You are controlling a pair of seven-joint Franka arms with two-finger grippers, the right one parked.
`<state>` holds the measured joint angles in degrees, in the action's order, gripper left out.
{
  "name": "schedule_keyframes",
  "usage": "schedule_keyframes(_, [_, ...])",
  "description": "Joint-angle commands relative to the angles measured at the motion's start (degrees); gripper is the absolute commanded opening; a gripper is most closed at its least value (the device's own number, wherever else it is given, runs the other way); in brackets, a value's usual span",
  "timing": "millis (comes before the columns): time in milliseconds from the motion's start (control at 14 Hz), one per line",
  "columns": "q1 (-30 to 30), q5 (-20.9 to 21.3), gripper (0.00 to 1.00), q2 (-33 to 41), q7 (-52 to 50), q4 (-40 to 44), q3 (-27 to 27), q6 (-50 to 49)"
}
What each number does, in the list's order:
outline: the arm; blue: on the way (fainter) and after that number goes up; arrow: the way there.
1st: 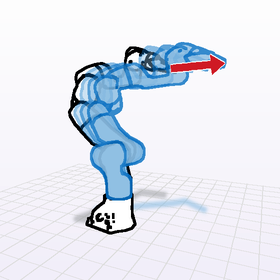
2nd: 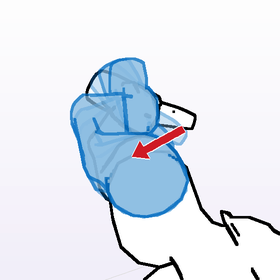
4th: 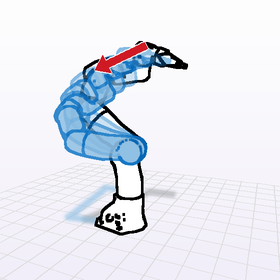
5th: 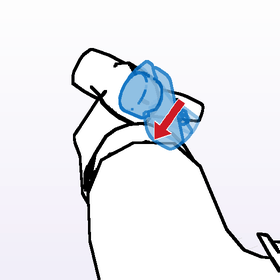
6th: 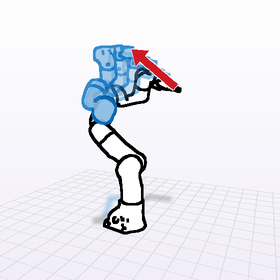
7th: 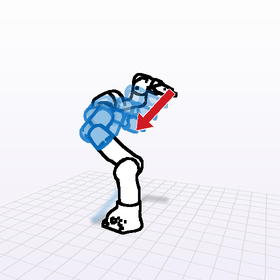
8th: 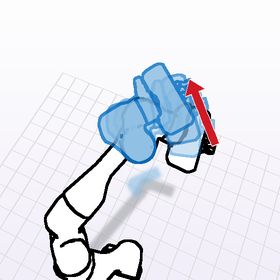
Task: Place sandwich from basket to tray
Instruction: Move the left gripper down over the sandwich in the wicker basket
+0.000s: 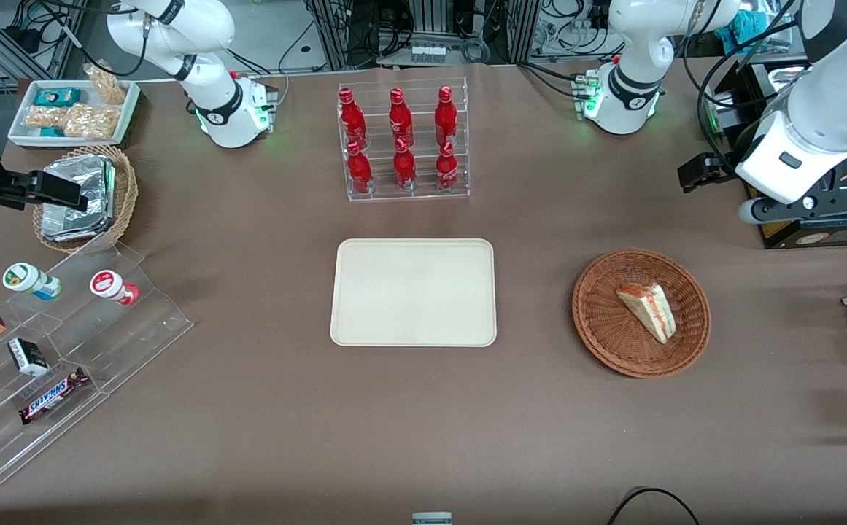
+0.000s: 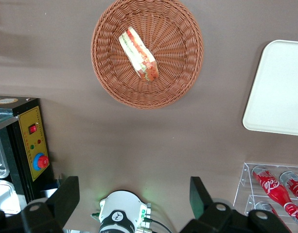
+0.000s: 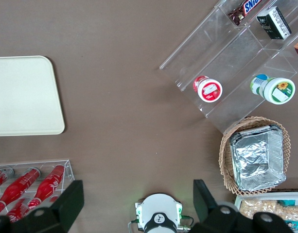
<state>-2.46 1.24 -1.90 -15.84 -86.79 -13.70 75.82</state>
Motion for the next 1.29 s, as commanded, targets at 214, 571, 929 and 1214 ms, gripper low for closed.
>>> schedule_keyframes(214, [-0.71,-0.80,1.00,-2.04,-0.07,0.30,-0.45,0.47])
schedule_keyframes(571, [-0.88,-0.02,1.00,-8.37,-0.42,-0.57,-0.01,3.43])
schedule_keyframes(929, [-0.97,-0.37,1.00,-10.31,-1.91,-13.64,0.08,19.94])
schedule_keyframes(1214, [-0.88,-0.54,1.00,-10.40,-11.73,-24.89,0.08,35.93])
